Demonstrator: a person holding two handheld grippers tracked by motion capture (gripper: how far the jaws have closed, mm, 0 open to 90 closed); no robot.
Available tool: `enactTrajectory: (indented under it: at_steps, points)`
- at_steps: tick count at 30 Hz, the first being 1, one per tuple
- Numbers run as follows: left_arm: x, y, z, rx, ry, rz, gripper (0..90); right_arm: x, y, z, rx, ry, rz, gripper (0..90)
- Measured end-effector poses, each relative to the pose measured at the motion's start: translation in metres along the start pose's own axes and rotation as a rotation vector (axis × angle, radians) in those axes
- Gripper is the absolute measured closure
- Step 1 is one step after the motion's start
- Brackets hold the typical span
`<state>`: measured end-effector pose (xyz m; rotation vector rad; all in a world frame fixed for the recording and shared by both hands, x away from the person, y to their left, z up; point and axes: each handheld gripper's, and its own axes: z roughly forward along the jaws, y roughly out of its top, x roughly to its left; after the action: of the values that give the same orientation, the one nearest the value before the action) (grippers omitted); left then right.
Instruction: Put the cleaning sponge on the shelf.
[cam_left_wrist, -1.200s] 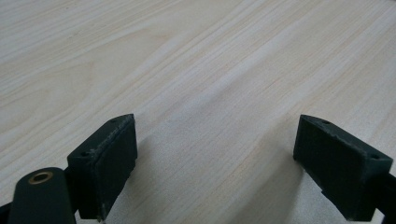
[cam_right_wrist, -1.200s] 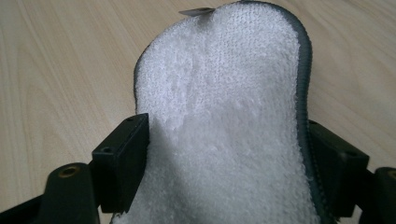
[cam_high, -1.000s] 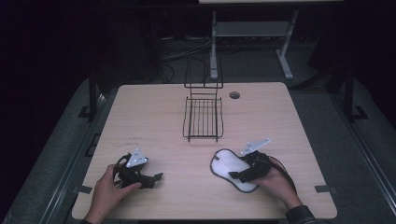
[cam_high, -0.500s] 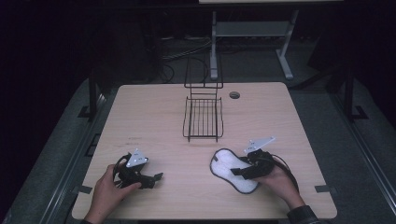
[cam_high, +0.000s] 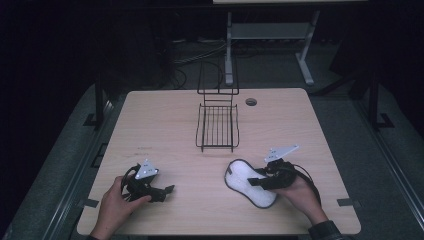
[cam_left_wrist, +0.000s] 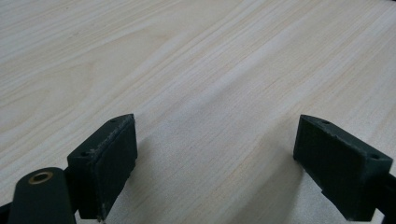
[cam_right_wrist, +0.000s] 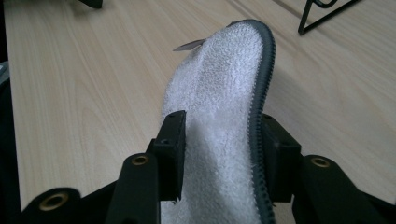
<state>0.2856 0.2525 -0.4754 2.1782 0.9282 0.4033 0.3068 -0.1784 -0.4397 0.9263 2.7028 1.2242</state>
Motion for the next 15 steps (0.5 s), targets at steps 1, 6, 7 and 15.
enactTrajectory:
  at_steps: [1,6,7,15]
  points:
    - [0.0,0.0,0.0,0.0,0.0,0.0,12.7,0.001,0.0,-0.001,-0.003,0.002,0.001,59.0]
    - [0.0,0.0,0.0,0.001,0.0,0.001,12.7,0.003,0.002,-0.005,-0.025,0.006,-0.003,63.0]
    - [0.0,0.0,0.0,0.001,0.0,0.002,12.7,0.004,0.002,-0.006,-0.029,0.006,-0.004,63.4]
    - [0.0,0.0,0.0,0.0,0.0,0.0,12.7,0.008,0.005,-0.013,-0.057,0.013,-0.009,68.2]
